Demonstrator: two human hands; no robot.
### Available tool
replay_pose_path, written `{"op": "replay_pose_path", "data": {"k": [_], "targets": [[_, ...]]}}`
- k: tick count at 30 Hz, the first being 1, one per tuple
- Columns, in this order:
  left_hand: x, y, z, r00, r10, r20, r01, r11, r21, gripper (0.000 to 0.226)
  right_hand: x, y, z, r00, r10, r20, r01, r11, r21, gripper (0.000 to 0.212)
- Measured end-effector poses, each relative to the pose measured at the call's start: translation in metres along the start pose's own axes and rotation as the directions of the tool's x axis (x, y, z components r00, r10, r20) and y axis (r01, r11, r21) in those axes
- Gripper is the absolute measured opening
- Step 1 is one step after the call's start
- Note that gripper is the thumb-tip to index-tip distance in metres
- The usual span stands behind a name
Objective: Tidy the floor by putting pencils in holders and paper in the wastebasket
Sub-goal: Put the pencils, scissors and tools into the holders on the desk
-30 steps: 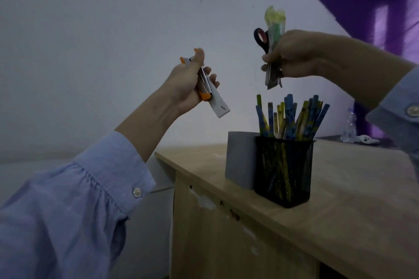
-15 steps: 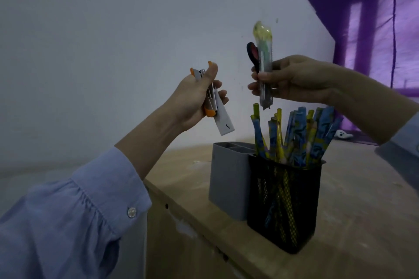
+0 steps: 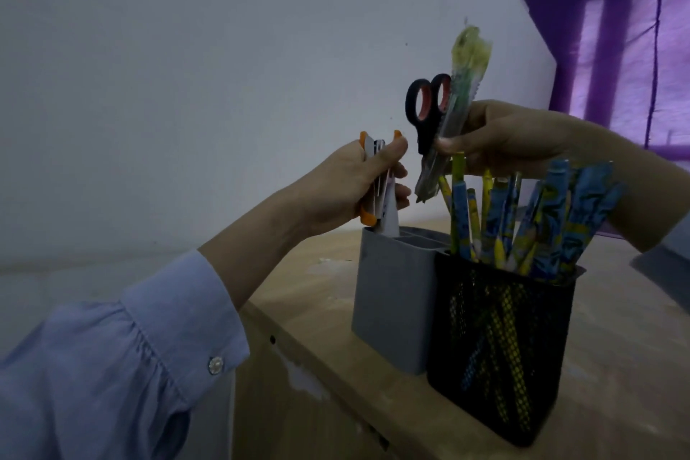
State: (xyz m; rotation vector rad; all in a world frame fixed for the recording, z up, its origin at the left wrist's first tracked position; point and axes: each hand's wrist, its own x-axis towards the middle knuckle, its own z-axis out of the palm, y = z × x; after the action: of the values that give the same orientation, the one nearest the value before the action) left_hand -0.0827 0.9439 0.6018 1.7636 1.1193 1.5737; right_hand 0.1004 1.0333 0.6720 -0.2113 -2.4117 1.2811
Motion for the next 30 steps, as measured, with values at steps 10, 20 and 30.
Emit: {"op": "replay_pose_path", "data": {"k": [10,20,30], "targets": [[-0.002,-0.013,0.019,0.973,0.125,-0.196,-0.123,0.992,0.022,0.033,0.010,0.000,-0.002,0.979,0.118,0.167,-0.083,0.976,-0.201,0.044],[-0.008,-0.022,0.023,0.979,0.125,-0.161,-0.136,0.989,-0.056,0.034,0.015,0.006,0.006,0.958,0.268,0.098,-0.253,0.956,-0.148,0.032],[-0.017,-0.019,0.005,0.976,0.009,-0.218,-0.030,0.995,-0.096,0.023,0.007,0.001,-0.003,0.960,0.203,0.194,-0.172,0.971,-0.164,0.028]]}}
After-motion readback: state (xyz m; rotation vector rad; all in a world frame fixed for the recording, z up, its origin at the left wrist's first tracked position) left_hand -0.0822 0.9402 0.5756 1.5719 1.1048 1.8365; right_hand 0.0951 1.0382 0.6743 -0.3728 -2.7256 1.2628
